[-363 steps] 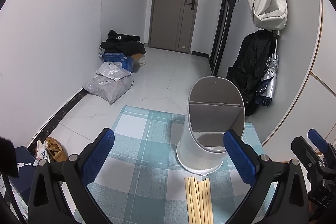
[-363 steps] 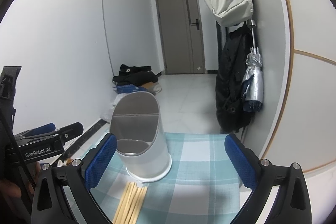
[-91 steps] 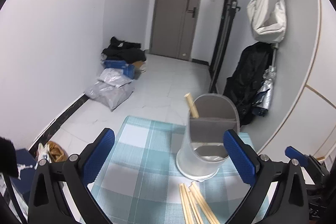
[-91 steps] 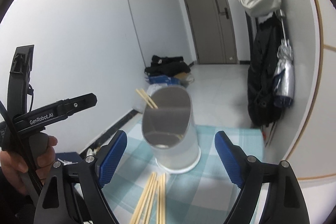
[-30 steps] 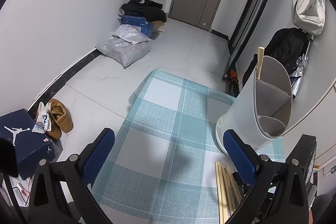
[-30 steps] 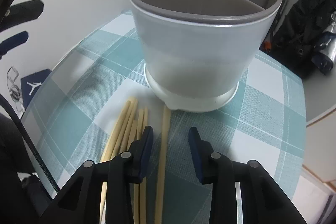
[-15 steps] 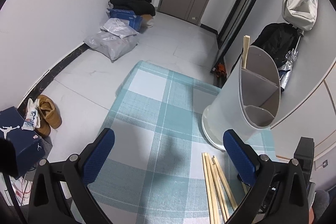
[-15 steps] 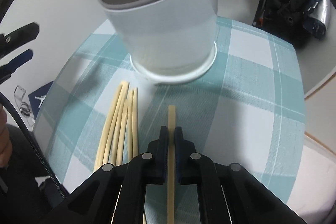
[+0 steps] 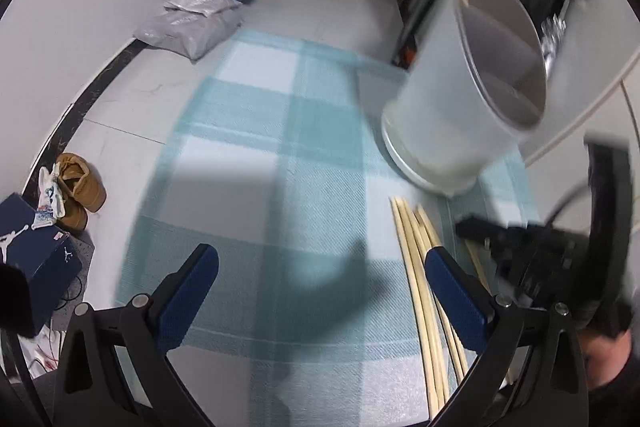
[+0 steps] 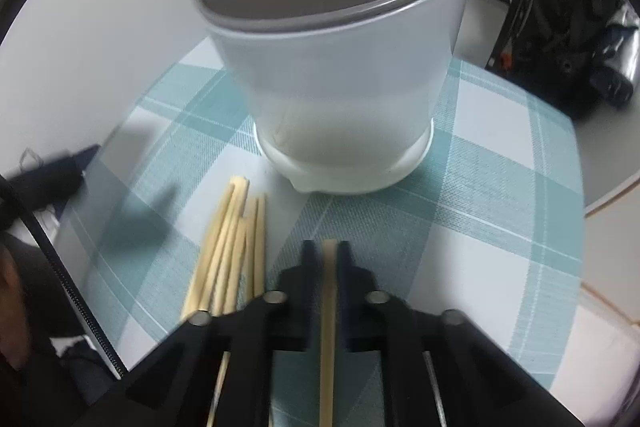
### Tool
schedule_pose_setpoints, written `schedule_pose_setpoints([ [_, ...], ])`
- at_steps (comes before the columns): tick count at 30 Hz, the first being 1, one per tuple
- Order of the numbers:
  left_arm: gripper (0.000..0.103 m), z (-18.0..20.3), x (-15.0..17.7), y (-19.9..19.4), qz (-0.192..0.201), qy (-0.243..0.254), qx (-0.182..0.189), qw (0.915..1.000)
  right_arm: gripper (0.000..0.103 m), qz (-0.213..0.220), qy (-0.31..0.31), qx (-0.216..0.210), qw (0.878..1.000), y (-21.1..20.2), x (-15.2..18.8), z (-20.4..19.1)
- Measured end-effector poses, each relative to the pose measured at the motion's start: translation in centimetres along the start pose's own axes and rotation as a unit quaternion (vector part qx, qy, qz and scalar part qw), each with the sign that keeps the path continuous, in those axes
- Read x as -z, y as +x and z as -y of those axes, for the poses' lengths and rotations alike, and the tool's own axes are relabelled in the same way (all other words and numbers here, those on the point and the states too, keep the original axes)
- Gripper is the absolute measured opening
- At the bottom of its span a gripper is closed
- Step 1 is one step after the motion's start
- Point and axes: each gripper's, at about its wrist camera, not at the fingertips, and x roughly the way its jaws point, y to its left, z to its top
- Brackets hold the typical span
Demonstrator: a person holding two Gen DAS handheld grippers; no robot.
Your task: Organize utensils
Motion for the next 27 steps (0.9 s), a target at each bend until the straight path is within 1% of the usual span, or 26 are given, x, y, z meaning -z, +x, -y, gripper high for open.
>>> schedule_pose_setpoints([
  [3, 0.101, 1.7, 0.6, 1.1, -0.016, 0.03, -0.012, 0.9994, 0.006, 0.013, 0.061, -0.041, 0.997, -0.6, -0.2, 1.5],
  [7, 0.101, 3.3, 1.2, 2.2, -0.036, 0.065, -0.036, 0.9966, 0.006, 0.043, 0.117, -0.075, 0.989, -2.7, 0.1, 3.5],
  [10, 0.101, 3.4, 1.5, 2.6, -0.049, 0.064, -0.042, 0.9959, 0.006, 0.071, 0.161, -0.108, 0.978, -4.5, 0.6, 5.2],
  [12, 0.101, 3.1, 1.7, 2.9, -0.058, 0.062, -0.055, 0.9949, 0.006, 0.087, 0.187, -0.136, 0.969, -5.4, 0.8, 6.8],
  [20, 0.101, 3.6, 2.0, 3.1, -0.059, 0.078, -0.081, 0.9919, 0.006, 0.122, 0.235, -0.18, 0.947, -7.8, 1.7, 9.4],
  [25, 0.101, 4.1, 1.6, 3.5, -0.065, 0.071, -0.09, 0.9913, 0.006, 0.147, 0.239, -0.183, 0.942, -9.4, 1.8, 10.6],
  [27, 0.101, 4.5, 1.3, 4.0, -0.066, 0.079, -0.106, 0.989, 0.006, 0.154, 0.235, -0.179, 0.943, -10.0, 2.0, 10.6],
])
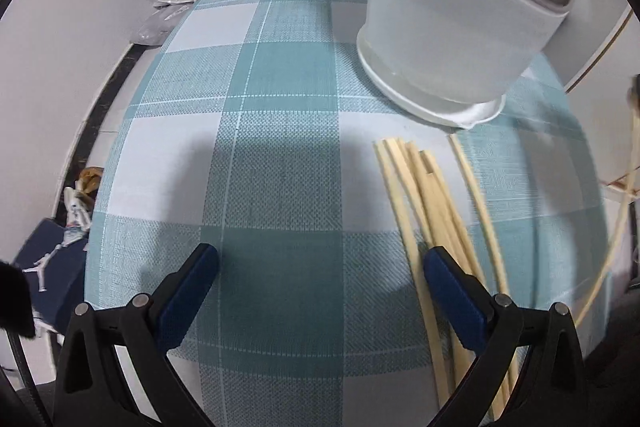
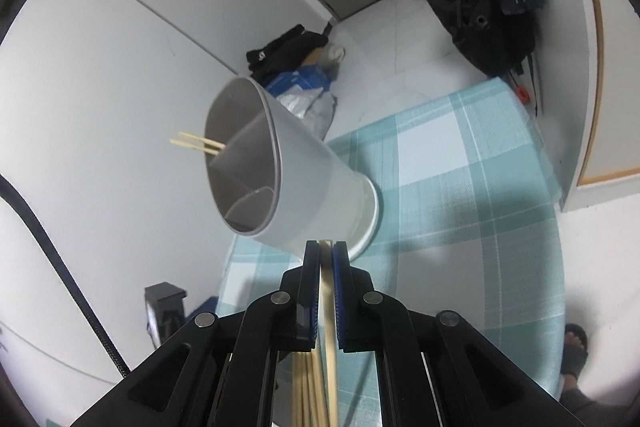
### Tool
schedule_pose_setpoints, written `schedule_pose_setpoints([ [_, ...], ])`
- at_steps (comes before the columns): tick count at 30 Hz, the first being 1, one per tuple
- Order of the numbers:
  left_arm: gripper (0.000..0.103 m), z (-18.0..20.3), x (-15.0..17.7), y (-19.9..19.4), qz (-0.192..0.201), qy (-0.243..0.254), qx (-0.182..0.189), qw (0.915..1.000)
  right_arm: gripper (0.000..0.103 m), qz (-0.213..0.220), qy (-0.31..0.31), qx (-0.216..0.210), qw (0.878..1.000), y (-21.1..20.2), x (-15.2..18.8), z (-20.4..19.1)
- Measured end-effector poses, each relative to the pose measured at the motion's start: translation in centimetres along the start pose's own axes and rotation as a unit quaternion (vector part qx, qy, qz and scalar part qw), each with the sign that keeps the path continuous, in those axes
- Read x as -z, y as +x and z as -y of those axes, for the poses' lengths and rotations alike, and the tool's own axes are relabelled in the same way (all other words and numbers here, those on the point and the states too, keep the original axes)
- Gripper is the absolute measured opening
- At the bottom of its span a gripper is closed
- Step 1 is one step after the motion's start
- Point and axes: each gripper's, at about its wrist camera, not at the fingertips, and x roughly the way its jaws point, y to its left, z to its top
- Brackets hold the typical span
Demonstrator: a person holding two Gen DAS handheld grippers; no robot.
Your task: Organize utensils
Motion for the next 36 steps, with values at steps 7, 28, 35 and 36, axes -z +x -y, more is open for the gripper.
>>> schedule_pose_setpoints([
  [7, 0.064, 0.0, -0.9, -0.4, 0.017, -0.002, 0.006, 0.9998, 0.006, 0.01, -0.011, 0.0, 1.0, -0.9, 0.0, 0.1],
  [28, 0.002, -0.7, -1.4, -6.8, 0.172, -0.039, 0.099, 0.9794, 0.005, 0.044, -0.104, 0.046, 0.993, -1.2, 0.3, -2.8],
  [35, 0.002, -1.0, -0.7, -11.7, 0.246, -0.039, 0.129, 0.96, 0.005, 0.085, -0.177, 0.056, 0.979, -2.5, 1.6, -5.6],
  [36, 0.002, -1.2, -1.5, -11.4, 0.247, -0.038, 0.129, 0.9595, 0.005, 0.092, -0.187, 0.058, 0.976, -2.7, 1.8, -6.0],
])
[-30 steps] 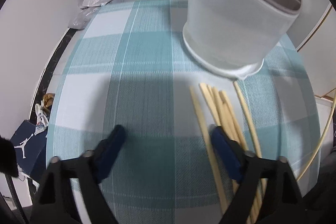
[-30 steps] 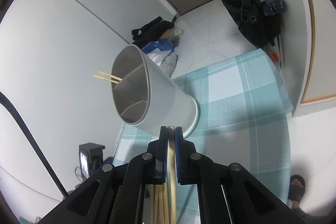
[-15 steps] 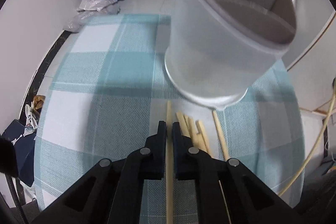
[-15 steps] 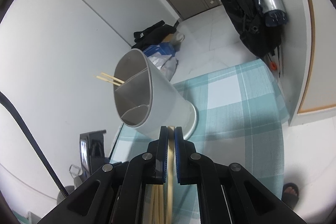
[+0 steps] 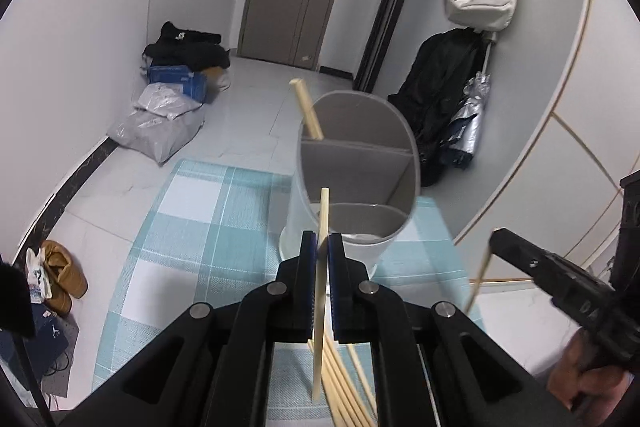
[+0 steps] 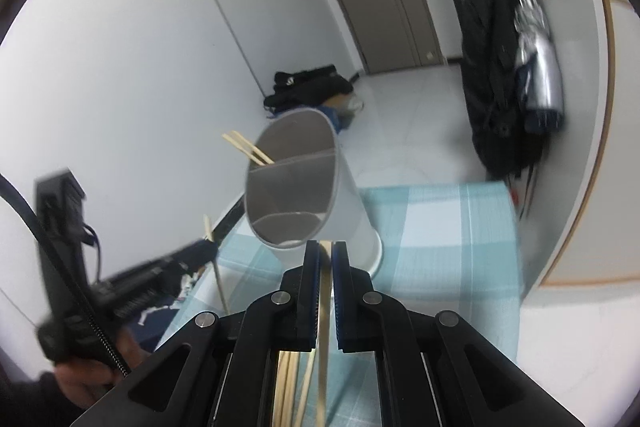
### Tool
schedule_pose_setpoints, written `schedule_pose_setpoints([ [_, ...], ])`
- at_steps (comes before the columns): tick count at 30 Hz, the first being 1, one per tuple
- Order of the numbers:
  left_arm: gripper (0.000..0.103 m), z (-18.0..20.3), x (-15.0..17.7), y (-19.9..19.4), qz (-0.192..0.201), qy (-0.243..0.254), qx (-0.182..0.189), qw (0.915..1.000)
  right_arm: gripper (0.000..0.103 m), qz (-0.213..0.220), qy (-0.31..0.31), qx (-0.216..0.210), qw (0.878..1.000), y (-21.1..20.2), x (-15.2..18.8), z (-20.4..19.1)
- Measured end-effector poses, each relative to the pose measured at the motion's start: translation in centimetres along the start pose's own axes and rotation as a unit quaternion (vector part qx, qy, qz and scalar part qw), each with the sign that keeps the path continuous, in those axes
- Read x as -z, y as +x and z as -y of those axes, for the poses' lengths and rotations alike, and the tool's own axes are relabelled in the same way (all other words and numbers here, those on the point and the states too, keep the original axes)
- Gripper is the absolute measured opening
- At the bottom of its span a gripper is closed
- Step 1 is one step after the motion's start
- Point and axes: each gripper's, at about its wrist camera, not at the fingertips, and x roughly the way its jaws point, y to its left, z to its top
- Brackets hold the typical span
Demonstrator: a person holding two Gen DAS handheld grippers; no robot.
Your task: Organize utensils
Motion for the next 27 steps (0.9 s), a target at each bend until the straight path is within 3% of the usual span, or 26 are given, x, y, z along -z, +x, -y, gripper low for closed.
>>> schedule_pose_setpoints([
  [10, 0.002, 1.2, -0.3, -1.4, -0.008, 0.026, -0.003, 0.9996, 0.005, 0.023, -0.023, 0.004, 0.999, -0.2, -0.1, -1.7],
  [16, 0.002, 1.5, -1.2, -3.3, 0.012, 0.046, -0.012, 0.9988, 0.005, 0.043, -0.04, 0.002, 0.998, -1.4, -0.7, -2.6],
  [27, 0.002, 2.6, -4.2, -5.4, 0.035, 0.064, 0.015, 0.9973, 0.002, 0.074, -0.035, -0.005, 0.997, -3.1, -3.0, -2.7],
])
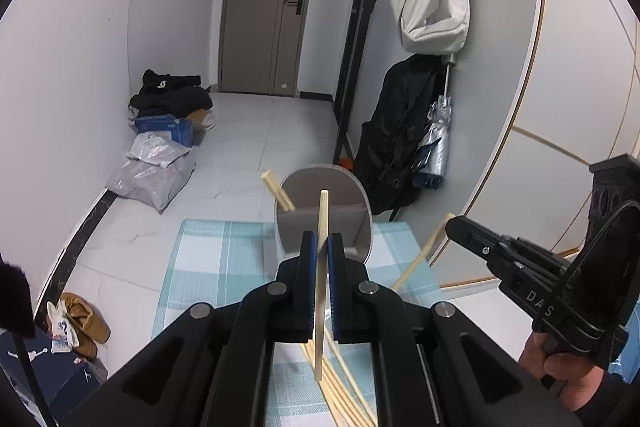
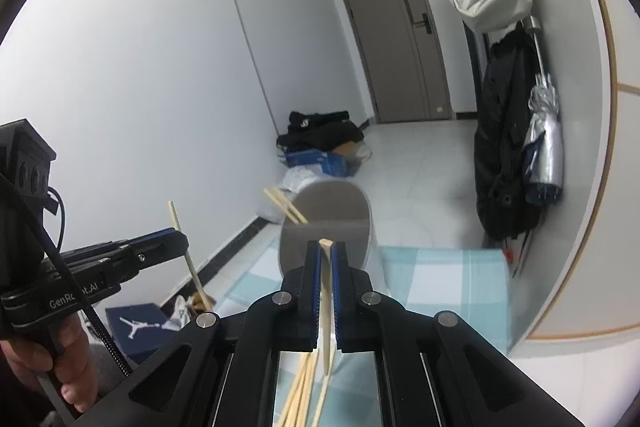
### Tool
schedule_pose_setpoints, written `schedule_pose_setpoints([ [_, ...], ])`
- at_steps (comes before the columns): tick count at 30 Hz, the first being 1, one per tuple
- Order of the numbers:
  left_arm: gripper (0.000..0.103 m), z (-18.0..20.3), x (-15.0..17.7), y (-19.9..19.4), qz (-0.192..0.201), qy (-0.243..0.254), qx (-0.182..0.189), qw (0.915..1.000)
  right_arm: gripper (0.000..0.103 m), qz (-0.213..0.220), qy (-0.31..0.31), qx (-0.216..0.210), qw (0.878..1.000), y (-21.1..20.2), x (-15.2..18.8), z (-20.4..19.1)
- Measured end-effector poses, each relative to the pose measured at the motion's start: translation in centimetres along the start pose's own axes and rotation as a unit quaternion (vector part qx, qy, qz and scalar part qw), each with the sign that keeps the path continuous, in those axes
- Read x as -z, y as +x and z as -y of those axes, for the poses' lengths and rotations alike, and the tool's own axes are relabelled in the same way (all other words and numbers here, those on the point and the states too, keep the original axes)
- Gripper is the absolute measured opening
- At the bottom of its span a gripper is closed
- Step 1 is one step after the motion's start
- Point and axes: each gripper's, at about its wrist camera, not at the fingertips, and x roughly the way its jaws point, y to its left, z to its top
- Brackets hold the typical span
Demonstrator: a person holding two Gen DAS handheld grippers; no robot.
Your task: Organize utensils
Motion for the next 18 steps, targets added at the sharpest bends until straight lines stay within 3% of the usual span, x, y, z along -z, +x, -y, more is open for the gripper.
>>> schedule_pose_setpoints([
  [5, 0.002, 0.1, -1.6, -0.1, 0.009, 0.008, 0.008, 0.9999, 0.0, 0.005, 0.007, -0.014, 1.0, 0.0, -1.0, -0.2],
  [10, 0.002, -0.7, -1.5, 0.3, 0.006, 0.002, 0.006, 1.0, 0.0, -0.018, 0.005, -0.013, 1.0, 1.0, -0.9, 0.1],
  [15, 0.002, -1.8, -0.4, 0.7, 0.002, -0.007, -0.001, 1.0, 0.003, -0.05, 0.044, 0.014, 0.998, 2.0, -0.1, 3.4],
  [18, 0.002, -2.4, 0.2, 1.4, -0.002, -0.016, -0.005, 0.9999, 0.006, -0.098, 0.087, 0.04, 0.991, 3.7, 0.7, 6.5],
])
